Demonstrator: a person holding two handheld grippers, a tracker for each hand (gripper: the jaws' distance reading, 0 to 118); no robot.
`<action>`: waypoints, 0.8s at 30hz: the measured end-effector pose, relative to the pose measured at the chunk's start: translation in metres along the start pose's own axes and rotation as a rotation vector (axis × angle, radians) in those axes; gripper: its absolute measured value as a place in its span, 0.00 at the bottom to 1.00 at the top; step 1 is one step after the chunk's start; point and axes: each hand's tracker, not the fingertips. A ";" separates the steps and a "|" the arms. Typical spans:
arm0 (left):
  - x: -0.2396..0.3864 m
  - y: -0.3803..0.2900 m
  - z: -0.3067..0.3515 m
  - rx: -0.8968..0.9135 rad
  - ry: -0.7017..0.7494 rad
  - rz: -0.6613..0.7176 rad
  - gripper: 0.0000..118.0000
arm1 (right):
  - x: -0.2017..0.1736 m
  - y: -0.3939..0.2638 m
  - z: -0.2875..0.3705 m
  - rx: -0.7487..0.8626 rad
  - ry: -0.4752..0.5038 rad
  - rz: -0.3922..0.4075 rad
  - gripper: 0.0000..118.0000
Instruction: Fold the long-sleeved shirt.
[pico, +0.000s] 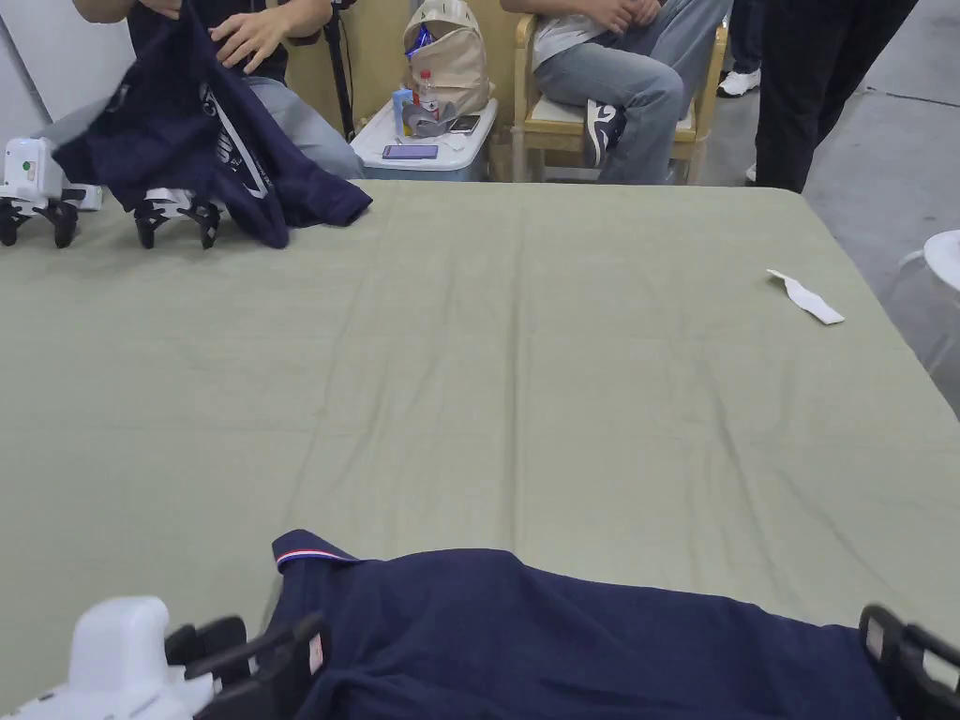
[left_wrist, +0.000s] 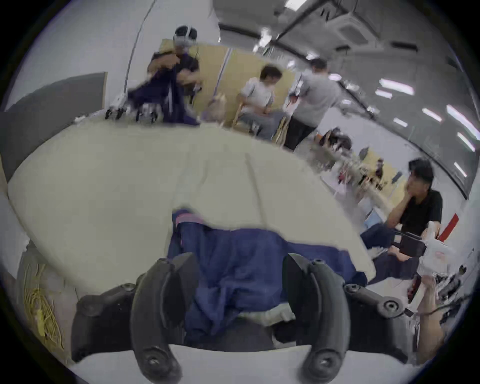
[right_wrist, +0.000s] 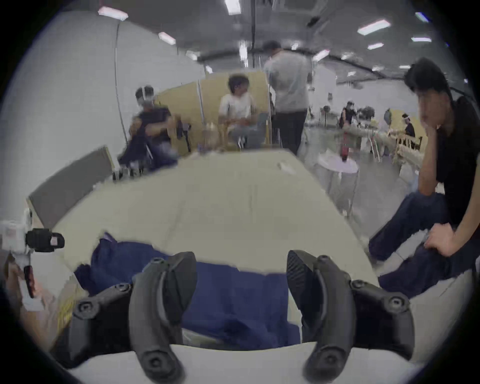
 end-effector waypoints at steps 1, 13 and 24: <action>0.005 0.012 0.007 0.045 0.075 -0.039 0.53 | -0.007 0.013 0.000 0.009 0.025 0.001 0.68; -0.045 0.006 -0.007 -0.039 0.257 -0.058 0.00 | -0.104 0.000 -0.031 -0.068 0.258 0.081 0.00; -0.182 0.011 -0.122 -0.358 -0.217 0.356 1.00 | -0.109 -0.012 -0.051 -0.195 0.222 0.060 0.00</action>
